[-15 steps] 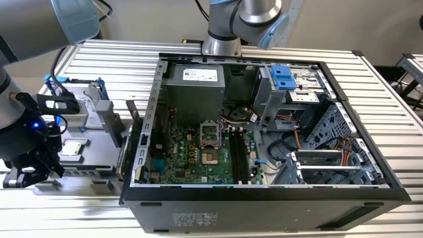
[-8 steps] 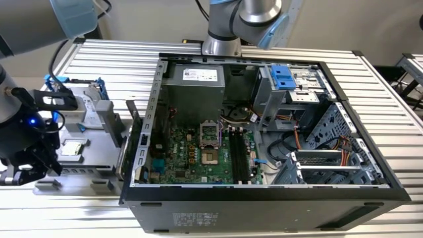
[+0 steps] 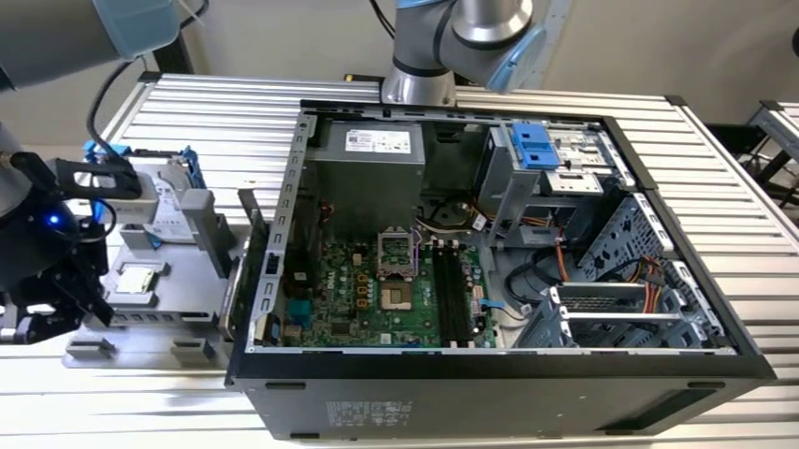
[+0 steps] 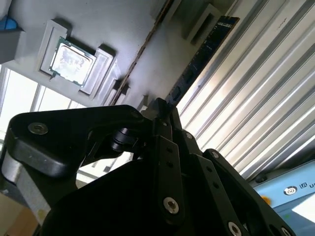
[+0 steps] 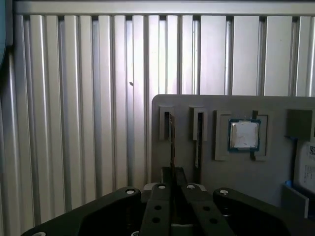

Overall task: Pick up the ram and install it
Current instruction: 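Pick up the ram and move it above insertion slot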

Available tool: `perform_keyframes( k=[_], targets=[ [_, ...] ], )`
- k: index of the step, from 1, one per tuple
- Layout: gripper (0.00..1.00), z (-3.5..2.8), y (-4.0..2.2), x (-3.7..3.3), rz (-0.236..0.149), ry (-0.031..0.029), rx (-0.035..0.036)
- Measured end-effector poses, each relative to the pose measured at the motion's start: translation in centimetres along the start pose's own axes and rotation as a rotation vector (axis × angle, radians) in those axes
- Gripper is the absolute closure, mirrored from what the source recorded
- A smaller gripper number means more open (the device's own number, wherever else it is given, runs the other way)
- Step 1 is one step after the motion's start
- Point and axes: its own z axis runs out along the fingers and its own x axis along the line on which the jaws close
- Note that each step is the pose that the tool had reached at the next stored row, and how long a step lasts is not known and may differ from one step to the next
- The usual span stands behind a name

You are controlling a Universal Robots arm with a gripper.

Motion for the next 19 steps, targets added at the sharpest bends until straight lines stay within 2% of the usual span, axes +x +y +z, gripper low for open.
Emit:
perform_keyframes(
  k=[19],
  targets=[
    [1.00,-2.43,0.03,-0.02,0.000,-0.0020,0.0000]
  ],
)
